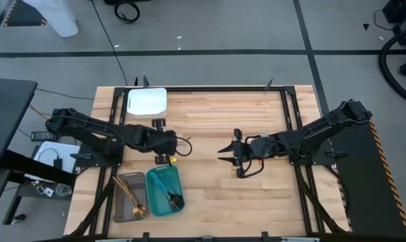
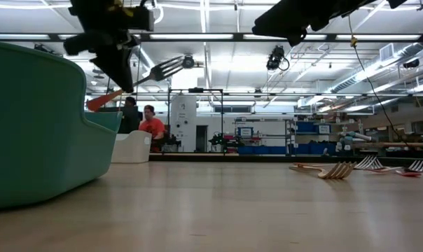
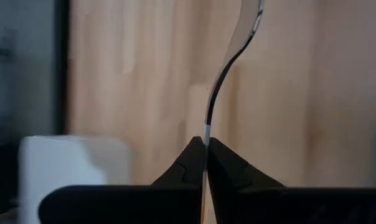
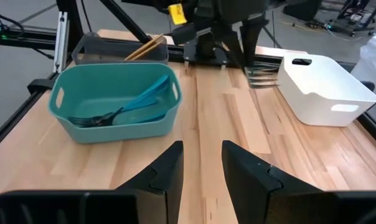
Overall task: Sort silverware by color (type)
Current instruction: Put the orange fork into the white bin
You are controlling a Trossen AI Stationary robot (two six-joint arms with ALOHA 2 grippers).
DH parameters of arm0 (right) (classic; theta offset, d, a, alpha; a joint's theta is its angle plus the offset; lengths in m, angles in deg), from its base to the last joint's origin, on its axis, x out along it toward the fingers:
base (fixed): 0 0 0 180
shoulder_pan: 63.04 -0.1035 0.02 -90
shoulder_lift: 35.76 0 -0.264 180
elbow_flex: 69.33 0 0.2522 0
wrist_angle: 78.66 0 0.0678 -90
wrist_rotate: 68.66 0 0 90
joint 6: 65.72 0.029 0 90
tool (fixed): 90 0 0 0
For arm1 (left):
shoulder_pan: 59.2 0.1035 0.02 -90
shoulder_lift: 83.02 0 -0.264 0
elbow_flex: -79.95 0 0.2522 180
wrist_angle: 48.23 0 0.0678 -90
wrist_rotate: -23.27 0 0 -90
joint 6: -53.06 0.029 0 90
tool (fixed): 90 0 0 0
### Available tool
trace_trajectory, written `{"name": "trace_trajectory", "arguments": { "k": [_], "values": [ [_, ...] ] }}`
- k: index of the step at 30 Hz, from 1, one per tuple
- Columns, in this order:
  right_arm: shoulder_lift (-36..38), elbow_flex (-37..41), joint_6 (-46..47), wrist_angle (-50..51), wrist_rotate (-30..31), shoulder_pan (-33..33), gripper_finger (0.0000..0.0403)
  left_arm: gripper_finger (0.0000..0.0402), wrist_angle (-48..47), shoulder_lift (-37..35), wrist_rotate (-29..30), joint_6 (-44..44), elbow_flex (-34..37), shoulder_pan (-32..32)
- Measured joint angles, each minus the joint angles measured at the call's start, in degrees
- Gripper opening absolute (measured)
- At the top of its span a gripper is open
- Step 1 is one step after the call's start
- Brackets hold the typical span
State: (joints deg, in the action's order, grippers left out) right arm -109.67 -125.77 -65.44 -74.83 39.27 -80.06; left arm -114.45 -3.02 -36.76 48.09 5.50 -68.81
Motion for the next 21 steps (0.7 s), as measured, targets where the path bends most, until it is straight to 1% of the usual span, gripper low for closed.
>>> {"name": "trace_trajectory", "arguments": {
  "k": [4, 8, 12, 18, 21],
  "values": [
    [0.0, 0.04, 0.0, 0.12, -0.02, 0.0, 0.012, 0.0015, -5.02, 0.22, 5.98, 6.62, 0.0, 0.98],
    [0.0, 0.04, 0.04, -0.24, -0.02, 0.0, 0.012, 0.0015, -8.0, 0.25, 9.66, 13.02, 0.0, 2.31],
    [0.0, 0.04, 0.4, -0.74, -1.2, -0.07, 0.012, 0.0015, -10.04, 0.25, 10.84, 15.71, 0.0, 5.56],
    [0.0, 0.04, 2.54, -0.72, -1.55, -0.09, 0.012, 0.0015, -11.79, 0.25, 11.59, 17.06, 0.0, 13.32],
    [0.0, 0.04, 3.9, -0.71, -1.56, -0.35, 0.012, 0.0015, -11.72, 0.25, 12.09, 19.31, 0.0, 17.23]
  ]
}}
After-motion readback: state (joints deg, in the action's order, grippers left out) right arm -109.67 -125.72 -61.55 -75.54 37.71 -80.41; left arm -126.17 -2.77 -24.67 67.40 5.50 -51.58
